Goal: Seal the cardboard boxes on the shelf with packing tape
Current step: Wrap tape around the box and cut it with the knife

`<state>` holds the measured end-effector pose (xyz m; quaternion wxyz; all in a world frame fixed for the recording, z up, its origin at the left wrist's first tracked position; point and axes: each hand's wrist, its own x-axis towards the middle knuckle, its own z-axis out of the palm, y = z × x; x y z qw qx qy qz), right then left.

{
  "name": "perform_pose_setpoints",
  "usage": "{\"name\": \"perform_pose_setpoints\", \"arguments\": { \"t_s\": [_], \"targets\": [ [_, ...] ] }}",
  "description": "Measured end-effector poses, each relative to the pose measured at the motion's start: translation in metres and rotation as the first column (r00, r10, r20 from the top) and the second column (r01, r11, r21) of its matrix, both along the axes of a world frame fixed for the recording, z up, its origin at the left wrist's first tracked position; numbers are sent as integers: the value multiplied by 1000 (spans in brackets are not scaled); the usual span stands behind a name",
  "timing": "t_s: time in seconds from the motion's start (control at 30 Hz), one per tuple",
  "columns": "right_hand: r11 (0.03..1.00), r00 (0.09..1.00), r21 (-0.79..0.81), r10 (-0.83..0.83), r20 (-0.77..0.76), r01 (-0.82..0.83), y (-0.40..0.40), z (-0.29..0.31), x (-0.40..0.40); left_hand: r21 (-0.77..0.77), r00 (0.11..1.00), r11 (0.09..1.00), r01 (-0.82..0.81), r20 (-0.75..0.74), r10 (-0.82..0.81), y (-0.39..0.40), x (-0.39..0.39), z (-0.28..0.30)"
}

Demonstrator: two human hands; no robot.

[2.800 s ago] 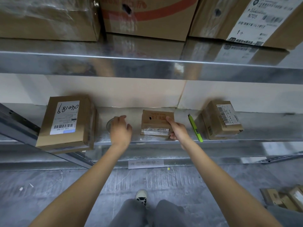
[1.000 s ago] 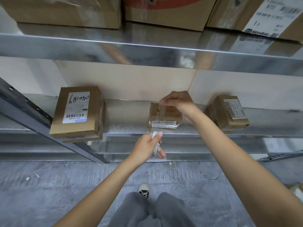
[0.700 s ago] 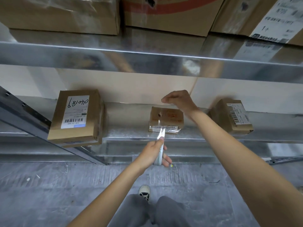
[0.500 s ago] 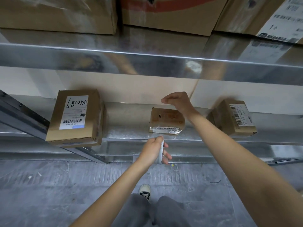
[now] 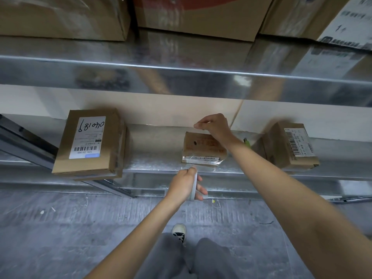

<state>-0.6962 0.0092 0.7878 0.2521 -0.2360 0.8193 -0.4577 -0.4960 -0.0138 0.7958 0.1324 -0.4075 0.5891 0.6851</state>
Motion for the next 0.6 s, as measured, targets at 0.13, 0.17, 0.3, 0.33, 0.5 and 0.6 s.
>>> {"name": "perform_pose_setpoints", "arguments": {
  "t_s": [0.13,0.17,0.3,0.33,0.5,0.6],
  "targets": [
    [997,999,75,34,-21,-33,-2,-3,-1,-26,1000,1000,10,29,-9,0,-1,-8],
    [993,999,109,47,-8,-46,-4,-3,-1,-33,999,999,6,36,-5,-1,0,-11],
    [951,993,298,56,101,-84,-17,6,-5,-48,1000,999,-4,27,5,-7,2,-23],
    [926,990,362,63,124,-104,-20,9,-6,-45,1000,999,-9,16,10,-7,3,-26],
    [883,968,460,-33,248,-87,-23,8,-9,79,993,991,-107,61,102,-14,-4,-25],
    [903,969,427,-60,240,-50,-20,6,-9,246,982,956,-160,141,128,-25,-18,-21]
  ]
}}
